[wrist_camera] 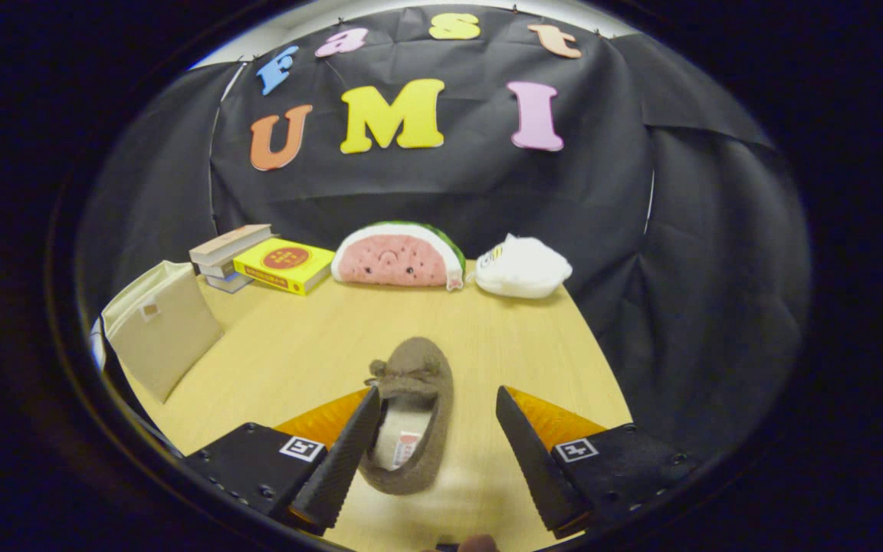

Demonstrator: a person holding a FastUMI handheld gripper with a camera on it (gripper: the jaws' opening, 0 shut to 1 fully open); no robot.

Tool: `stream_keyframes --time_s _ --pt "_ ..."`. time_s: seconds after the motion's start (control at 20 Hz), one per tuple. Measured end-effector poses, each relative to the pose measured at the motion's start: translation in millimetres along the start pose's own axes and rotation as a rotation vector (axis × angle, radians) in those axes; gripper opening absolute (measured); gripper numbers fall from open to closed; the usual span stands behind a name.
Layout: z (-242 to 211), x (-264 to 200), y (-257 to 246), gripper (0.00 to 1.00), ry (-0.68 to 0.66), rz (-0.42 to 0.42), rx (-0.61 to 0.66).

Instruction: Open the storage box then place both shoes into the box .Put the left shoe in first, then the right shoe, with the right side of both shoes facing outward in a uniform manner.

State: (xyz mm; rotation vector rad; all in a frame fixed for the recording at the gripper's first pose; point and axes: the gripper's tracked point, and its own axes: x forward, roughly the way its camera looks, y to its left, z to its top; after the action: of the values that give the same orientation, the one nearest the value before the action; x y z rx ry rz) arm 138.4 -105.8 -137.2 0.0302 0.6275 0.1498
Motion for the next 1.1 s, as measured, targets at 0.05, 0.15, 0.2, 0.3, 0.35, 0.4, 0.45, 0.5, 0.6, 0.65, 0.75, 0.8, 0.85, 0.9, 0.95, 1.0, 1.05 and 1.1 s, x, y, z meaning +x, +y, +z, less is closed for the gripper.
stream_keyframes --time_s 0.05,0.15,0.2,0.3,0.35,0.4,0.45,0.5,0.6,0.65,0.75,0.8,0.85,0.9,0.95,1.0,1.05,1.1 --pt "-8.3 8.2 -2.0 0.93 0.03 0.004 0.002" --pt "-18.1 22.0 -6.7 0.92 0.056 -0.002 -0.017" --pt "-24.8 29.5 -6.7 0.92 0.08 0.001 -0.021" --pt "-33.8 39.4 -0.4 0.92 0.123 0.032 0.001" --pt "-36.2 45.7 -0.5 0.92 0.135 0.037 0.009" --pt "-39.7 52.1 -0.5 0.92 0.154 0.038 0.019" --pt "-43.7 57.6 2.6 0.89 0.168 0.053 0.035" --pt "-46.0 60.2 4.9 0.87 0.181 0.063 0.054" --pt "-48.9 66.4 11.3 0.68 0.19 0.092 0.083" --pt "-49.9 66.6 13.0 0.55 0.198 0.096 0.094" --pt "-46.2 70.7 4.0 0.29 0.187 0.051 0.086" --pt "-45.0 72.0 1.5 0.16 0.184 0.04 0.094" --pt "-45.0 70.2 4.6 0.08 0.192 0.052 0.117" --pt "-43.6 68.6 3.4 0.04 0.187 0.055 0.139" --pt "-43.4 68.6 2.9 0.0 0.184 0.056 0.162" --pt "-44.0 67.3 3.9 0.0 0.182 0.061 0.193" --pt "-45.6 66.8 5.9 0.0 0.186 0.067 0.226" --pt "-46.1 65.4 8.1 0.0 0.189 0.071 0.258"
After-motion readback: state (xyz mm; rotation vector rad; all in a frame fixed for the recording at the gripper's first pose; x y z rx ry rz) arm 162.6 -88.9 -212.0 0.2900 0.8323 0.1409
